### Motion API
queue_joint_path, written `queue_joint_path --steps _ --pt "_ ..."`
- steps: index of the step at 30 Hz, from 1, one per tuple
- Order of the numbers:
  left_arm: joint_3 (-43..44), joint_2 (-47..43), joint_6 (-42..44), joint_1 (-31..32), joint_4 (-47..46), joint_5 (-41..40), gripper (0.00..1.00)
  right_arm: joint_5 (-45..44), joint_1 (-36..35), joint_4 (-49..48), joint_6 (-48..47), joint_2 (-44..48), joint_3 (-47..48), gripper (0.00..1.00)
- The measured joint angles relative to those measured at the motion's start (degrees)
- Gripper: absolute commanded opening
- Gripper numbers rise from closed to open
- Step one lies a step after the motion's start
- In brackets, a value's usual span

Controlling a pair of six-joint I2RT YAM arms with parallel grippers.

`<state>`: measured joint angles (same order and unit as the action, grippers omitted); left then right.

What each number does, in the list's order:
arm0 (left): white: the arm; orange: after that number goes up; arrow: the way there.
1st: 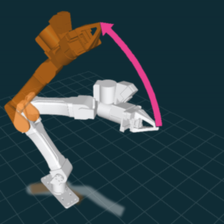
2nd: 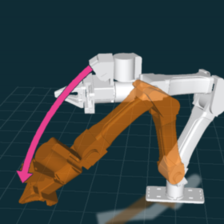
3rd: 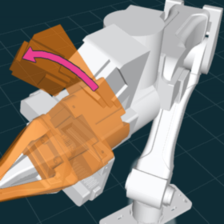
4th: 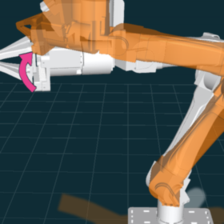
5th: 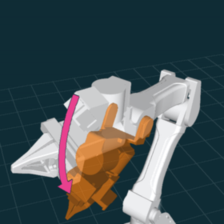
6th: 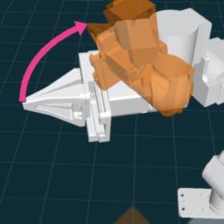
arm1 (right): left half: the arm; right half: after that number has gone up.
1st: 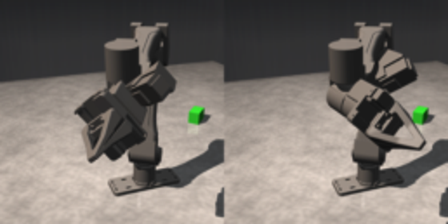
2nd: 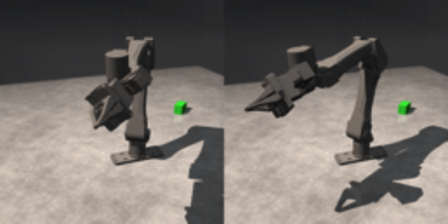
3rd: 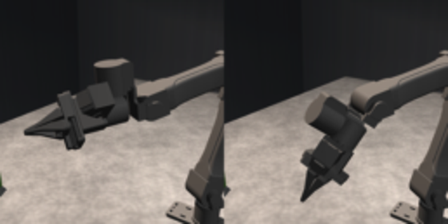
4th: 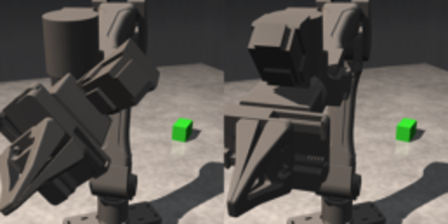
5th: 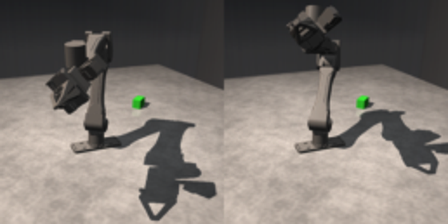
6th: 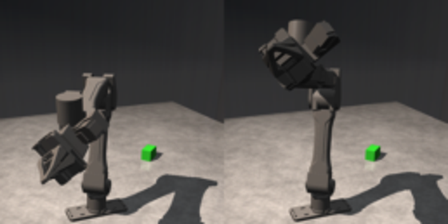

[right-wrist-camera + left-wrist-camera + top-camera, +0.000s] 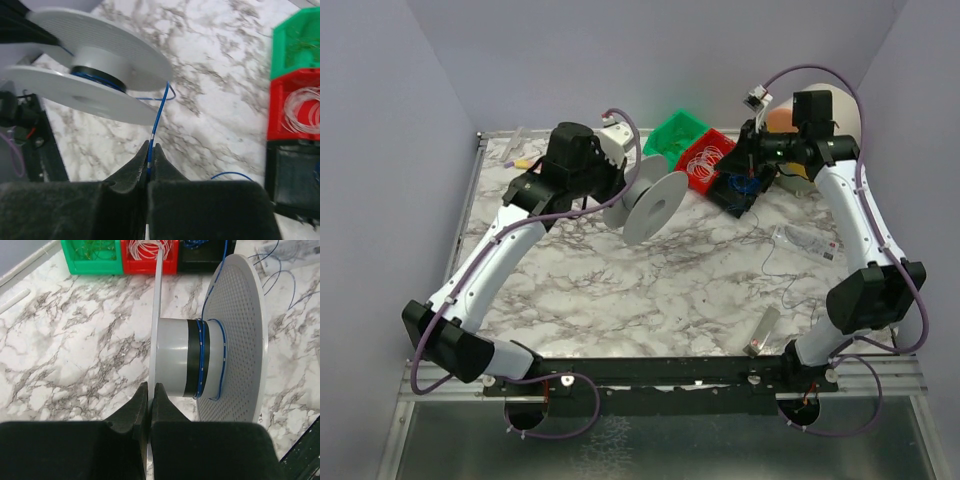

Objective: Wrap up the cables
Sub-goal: Wrap the cable around the cable reel.

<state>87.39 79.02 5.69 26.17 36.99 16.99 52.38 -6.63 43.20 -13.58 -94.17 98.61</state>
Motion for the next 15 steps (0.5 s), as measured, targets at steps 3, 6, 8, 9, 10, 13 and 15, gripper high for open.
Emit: queue_joint_path --steps 3,6,8,9,10,13,15 --pt "-0.98 0.74 0.13 3.8 -0.04 -5.38 0.0 4.28 -1.79 -0.63 2.34 2.03 -1.03 0.0" --pt "-1.07 2.25 -0.22 4.76 -0.46 -10.14 0.0 8.74 -4.09 -3.54 6.56 3.54 -2.58 0.0" --pt "-1.07 3.67 -0.81 4.61 -1.31 -14.14 0.0 10.67 -6.25 -6.03 9.25 3.98 -3.13 0.0" --pt "-1.07 4.37 -1.18 4.57 -1.66 -15.89 0.0 11.39 -7.67 -7.15 10.34 4.04 -3.23 0.0" --pt "-1.07 5.2 -1.75 4.42 -2.03 -17.68 0.0 11.93 -9.33 -8.17 11.3 4.04 -3.39 0.0" --pt "-1.07 7.34 -3.32 4.2 -3.21 -20.24 0.0 13.22 -15.15 -10.62 12.59 4.02 -4.68 0.0" --pt "-1.07 8.48 -4.83 4.24 -3.87 -20.55 0.0 13.35 -18.47 -11.23 12.2 3.85 -5.77 0.01"
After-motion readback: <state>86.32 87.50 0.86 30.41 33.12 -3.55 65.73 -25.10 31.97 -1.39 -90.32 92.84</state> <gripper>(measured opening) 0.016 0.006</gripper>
